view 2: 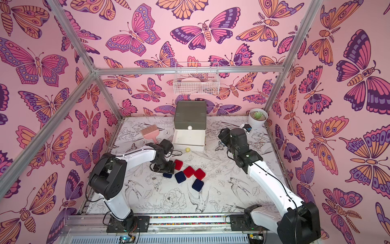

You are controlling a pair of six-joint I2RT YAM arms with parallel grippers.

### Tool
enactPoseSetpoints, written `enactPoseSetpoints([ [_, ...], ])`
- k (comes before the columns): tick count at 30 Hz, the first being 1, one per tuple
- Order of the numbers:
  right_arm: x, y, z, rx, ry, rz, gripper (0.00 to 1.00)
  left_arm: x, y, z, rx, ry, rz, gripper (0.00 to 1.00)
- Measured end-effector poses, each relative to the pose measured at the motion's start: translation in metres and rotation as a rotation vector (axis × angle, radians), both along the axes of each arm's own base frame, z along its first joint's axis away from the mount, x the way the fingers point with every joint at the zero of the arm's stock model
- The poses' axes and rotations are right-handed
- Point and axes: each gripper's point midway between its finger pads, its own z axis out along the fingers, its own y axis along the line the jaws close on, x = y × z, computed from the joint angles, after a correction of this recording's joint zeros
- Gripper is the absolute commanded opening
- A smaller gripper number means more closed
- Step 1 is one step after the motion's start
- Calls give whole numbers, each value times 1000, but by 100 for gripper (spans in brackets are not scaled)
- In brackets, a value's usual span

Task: Place the brooch boxes into the drawer by color
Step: Pick up the brooch box from the center of the board, then place the brooch box in the drawer.

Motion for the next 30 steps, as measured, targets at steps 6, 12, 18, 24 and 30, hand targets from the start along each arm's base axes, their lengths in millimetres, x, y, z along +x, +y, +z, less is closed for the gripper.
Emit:
enactPoseSetpoints([
  [6, 0, 0, 0, 3, 1, 0, 83, -1, 3, 0, 16, -3, 8, 47],
  [12, 1, 1, -2, 8, 7, -1, 83, -6, 7, 5, 28, 13, 3, 46],
  [18, 5, 6, -17, -3, 47, 11, 83, 16, -3, 69, -14, -81, -18, 47],
  [24, 8, 11, -29, 1, 82, 26, 82, 67, -18, 169, -109, -318, -19, 47],
  [30, 10, 13, -27, 23, 75, 23, 83, 116, -35, 206, -165, -408, -19, 46],
])
